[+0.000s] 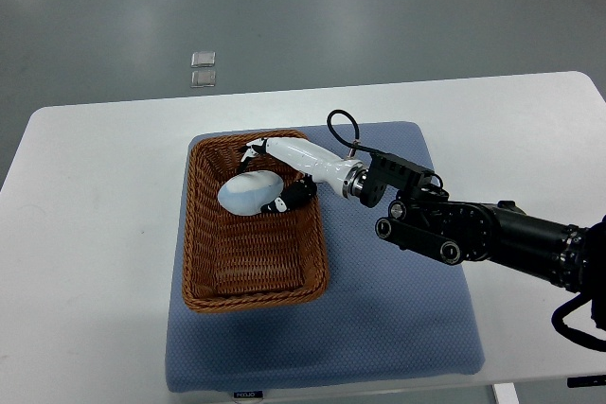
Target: Place blue toy in brown basket
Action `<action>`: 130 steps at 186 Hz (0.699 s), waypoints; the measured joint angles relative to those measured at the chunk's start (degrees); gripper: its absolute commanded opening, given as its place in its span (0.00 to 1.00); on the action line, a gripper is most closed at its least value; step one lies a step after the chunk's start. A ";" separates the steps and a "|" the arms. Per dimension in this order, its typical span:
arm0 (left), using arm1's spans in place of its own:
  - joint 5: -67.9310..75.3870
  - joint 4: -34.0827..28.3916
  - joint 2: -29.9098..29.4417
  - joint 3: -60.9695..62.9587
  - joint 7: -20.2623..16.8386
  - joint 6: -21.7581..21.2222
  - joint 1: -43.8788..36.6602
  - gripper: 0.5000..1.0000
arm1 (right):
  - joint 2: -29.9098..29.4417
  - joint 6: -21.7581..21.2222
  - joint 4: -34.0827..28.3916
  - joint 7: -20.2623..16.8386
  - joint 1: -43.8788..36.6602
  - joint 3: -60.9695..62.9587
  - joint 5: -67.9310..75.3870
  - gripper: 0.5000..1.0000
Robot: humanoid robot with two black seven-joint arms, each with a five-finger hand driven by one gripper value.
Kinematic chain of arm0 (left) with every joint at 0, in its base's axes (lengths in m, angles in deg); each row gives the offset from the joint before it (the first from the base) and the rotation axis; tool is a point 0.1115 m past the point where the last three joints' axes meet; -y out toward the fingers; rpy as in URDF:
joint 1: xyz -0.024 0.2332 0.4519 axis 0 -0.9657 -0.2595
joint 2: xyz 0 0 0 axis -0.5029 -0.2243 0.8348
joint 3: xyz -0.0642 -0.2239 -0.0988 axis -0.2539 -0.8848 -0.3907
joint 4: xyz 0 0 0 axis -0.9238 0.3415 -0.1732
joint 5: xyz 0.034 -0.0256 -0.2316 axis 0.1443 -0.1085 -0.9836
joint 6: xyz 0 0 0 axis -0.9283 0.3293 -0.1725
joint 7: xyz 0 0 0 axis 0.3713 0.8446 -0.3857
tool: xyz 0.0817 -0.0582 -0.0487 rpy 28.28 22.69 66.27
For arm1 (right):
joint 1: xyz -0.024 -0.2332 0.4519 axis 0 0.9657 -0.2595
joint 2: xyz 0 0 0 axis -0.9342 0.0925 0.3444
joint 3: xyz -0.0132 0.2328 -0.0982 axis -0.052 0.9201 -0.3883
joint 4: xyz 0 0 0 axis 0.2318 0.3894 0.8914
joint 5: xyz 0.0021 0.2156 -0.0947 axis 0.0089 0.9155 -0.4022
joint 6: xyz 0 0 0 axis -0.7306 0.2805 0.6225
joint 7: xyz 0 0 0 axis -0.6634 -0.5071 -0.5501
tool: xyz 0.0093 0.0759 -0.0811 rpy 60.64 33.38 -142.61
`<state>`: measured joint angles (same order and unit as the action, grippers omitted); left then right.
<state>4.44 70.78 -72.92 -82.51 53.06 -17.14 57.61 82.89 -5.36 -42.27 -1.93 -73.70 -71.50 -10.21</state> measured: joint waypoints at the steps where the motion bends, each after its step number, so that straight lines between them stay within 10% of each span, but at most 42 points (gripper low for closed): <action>1: 0.00 0.00 0.00 0.00 0.00 0.00 0.00 1.00 | 0.05 -0.20 -0.04 0.00 -0.03 0.10 0.12 0.79; 83: 0.00 0.00 0.00 0.00 0.00 0.00 0.00 1.00 | 6.90 -21.47 -1.87 -5.33 -3.21 11.67 20.89 0.80; 130: 0.00 0.00 0.00 0.00 0.00 0.00 0.00 1.00 | 10.79 -26.17 -0.25 -7.94 -2.44 16.45 37.32 0.81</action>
<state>4.44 70.78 -72.92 -82.51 53.06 -17.14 57.61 93.68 -31.53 -42.52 -9.88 -76.14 -55.05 27.11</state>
